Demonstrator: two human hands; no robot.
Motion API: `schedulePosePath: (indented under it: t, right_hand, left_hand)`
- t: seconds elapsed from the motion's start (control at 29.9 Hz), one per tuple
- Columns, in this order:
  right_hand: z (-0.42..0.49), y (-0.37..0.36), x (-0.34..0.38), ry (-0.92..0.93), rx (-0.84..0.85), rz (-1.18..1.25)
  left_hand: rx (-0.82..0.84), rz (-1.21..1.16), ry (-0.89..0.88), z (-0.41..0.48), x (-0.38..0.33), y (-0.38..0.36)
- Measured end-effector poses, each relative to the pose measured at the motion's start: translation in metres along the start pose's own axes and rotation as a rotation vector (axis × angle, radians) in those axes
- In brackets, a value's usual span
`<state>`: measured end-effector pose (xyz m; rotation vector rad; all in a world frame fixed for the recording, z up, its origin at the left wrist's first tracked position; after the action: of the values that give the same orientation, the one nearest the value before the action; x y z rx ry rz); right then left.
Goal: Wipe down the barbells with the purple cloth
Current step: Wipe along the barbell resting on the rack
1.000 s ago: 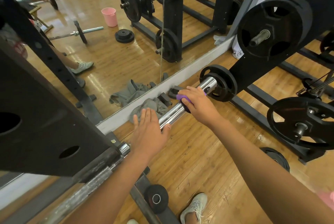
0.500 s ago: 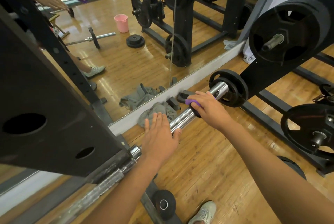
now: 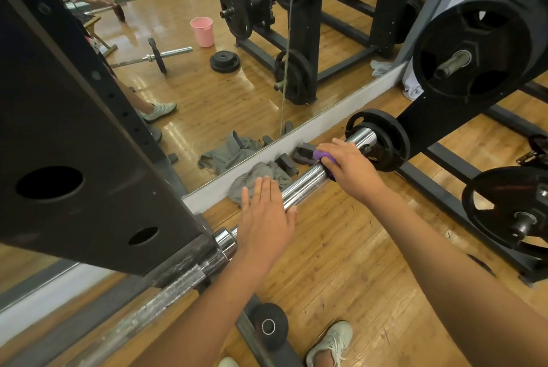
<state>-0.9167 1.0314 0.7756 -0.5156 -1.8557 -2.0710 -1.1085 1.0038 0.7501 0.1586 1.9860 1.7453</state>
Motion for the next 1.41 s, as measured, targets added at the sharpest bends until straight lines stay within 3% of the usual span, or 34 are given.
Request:
schedulePosePath:
  t: [0.13, 0.27, 0.43, 0.94, 1.04, 1.27, 1.41]
  right_hand:
    - [-0.006, -0.002, 0.004, 0.048, 0.020, -0.019]
    - [0.005, 0.003, -0.003, -0.061, 0.005, 0.008]
    - [-0.007, -0.007, 0.021, 0.058, 0.042, -0.029]
    - [0.000, 0.001, 0.000, -0.148, -0.038, 0.023]
    - [-0.006, -0.005, 0.015, -0.066, -0.013, 0.011]
    - [0.004, 0.000, 0.003, -0.154, -0.005, 0.022]
    - [-0.009, -0.003, 0.019, -0.053, 0.002, 0.021]
  left_hand:
    - [-0.007, 0.022, -0.002, 0.000, -0.001, 0.001]
    - [-0.020, 0.044, -0.013, 0.000, -0.002, 0.000]
    - [-0.078, 0.098, -0.033, -0.003, -0.007, 0.001]
    - [-0.092, 0.213, -0.062, -0.013, -0.015, -0.008]
    - [-0.052, 0.214, -0.060, -0.013, -0.016, -0.007]
    - [0.097, 0.010, -0.039, 0.009, -0.004, 0.002]
    - [0.117, -0.064, 0.011, 0.022, 0.012, -0.009]
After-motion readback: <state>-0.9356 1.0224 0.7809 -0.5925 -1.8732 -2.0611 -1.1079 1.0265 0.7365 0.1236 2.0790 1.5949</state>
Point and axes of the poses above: each hand's wrist, its own z-axis towards the middle knuckle, its own y-axis out of the back of the hand, x = y × z, the point moved 10 cm from there along z, towards the middle knuckle, and after that the axes turned 2 degrees about -x, right-handed, at the moved point
